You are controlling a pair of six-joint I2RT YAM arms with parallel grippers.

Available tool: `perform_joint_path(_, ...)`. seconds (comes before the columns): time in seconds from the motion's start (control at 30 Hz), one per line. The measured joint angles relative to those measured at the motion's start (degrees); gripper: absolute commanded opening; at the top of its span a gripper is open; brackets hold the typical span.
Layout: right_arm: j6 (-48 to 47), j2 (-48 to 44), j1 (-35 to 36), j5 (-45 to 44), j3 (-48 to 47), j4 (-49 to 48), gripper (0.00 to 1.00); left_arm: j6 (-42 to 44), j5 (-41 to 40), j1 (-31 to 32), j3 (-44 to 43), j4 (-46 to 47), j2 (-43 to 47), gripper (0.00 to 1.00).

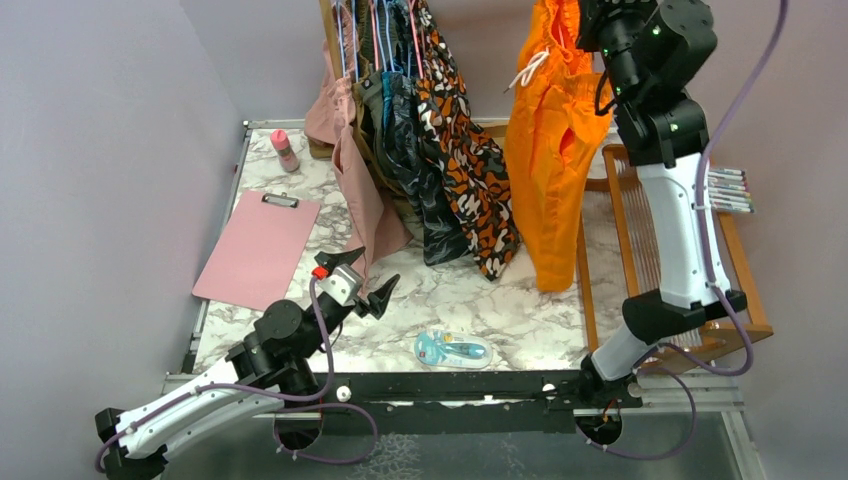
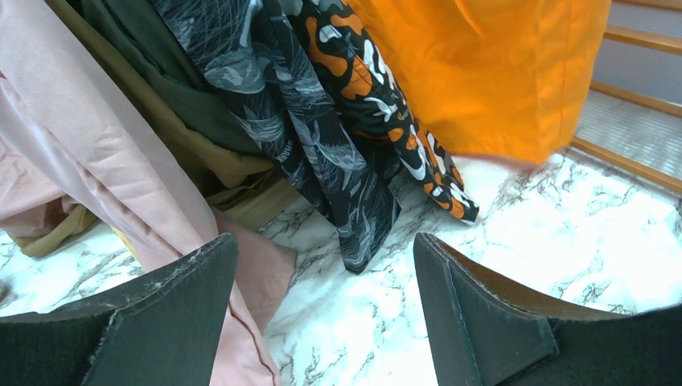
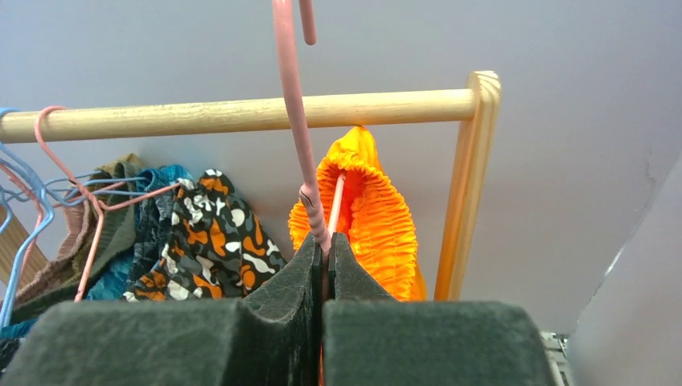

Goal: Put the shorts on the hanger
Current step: Place the hanger at the clothesline.

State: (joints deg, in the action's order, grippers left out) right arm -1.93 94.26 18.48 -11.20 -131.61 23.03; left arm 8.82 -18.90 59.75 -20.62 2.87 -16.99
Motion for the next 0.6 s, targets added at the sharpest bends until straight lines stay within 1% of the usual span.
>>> perform_joint_path(0.17, -0.28, -5.07, 0.0, 0.15, 7.72, -2.73, 0.01, 0.02, 0.61, 0.0, 0.17, 0.02, -1.25, 0.82)
perform_joint_path(0.33, -0.76, -5.07, 0.0, 0.13, 13.86, -2.71, 0.01, 0.0, 0.92, 0.0, 0.17, 0.02, -1.42, 0.82)
perform_joint_path(0.47, -0.81, -4.26, 0.0, 0.22, 14.12, -1.86, 0.01, 0.0, 1.05, 0.0, 0.17, 0.02, -1.31, 0.82)
perform_joint_path(0.6, -0.39, -4.96, 0.0, 1.73, 12.15, -2.05, 0.01, 0.0, 1.05, 0.0, 0.17, 0.02, -1.01, 0.82)
